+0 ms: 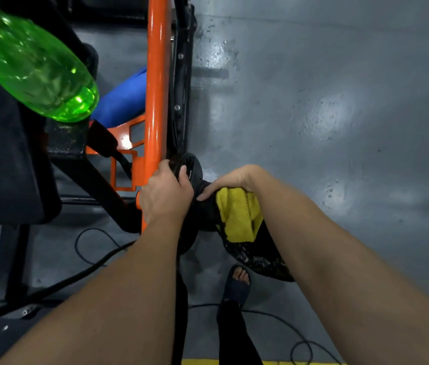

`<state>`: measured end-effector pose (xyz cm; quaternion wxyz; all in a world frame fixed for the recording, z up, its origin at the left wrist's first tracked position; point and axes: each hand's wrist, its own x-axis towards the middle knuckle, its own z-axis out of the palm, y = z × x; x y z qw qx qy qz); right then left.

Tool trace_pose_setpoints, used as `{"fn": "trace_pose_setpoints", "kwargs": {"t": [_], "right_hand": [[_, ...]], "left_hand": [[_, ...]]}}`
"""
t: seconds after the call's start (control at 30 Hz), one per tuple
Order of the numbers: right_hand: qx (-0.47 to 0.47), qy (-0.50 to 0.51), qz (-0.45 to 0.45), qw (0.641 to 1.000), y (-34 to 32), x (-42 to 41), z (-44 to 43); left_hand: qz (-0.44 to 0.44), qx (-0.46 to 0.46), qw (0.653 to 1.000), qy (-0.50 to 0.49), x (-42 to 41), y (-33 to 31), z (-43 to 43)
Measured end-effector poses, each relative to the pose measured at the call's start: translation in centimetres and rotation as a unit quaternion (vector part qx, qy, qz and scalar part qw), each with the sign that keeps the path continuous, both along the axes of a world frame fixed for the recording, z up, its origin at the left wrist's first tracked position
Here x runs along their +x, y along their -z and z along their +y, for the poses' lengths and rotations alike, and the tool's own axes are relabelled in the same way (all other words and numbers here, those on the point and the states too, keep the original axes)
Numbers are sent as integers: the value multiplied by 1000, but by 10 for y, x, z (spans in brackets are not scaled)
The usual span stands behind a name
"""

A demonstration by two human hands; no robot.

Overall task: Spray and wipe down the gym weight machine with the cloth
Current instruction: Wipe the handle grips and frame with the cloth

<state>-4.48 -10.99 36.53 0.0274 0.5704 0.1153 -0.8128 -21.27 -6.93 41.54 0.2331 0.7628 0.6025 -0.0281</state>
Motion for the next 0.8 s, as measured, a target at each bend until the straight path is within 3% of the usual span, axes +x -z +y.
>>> {"fn": "trace_pose_setpoints", "kwargs": {"t": [0.13,0.23,0.33,0.43,0.63,0.7,0.73,0.8], "right_hand": [[10,18,13,1000,-4,-3,-3],[127,-95,-145,977,-9,-5,-11],[247,-170,-345,889,-14,-29,-33],[346,-257,-528,732,-2,-66,-58],[495,-308,-624,520,33,-78,-88],[501,-310,-624,513,32,-76,-85],[489,-322,-603,541,27,-76,-77],[451,-345,-522,637,9,-68,-62]], "left_hand": [[15,-4,1000,-1,0,-1,0],[11,-14,1000,1,2,-6,0],[18,-16,1000,6,3,-8,-1],[23,-11,1000,10,3,-9,-3],[63,10,998,17,6,-3,-3],[82,13,996,19,10,0,-2],[85,13,996,13,10,2,0],[94,-2,996,9,17,4,8]]}}
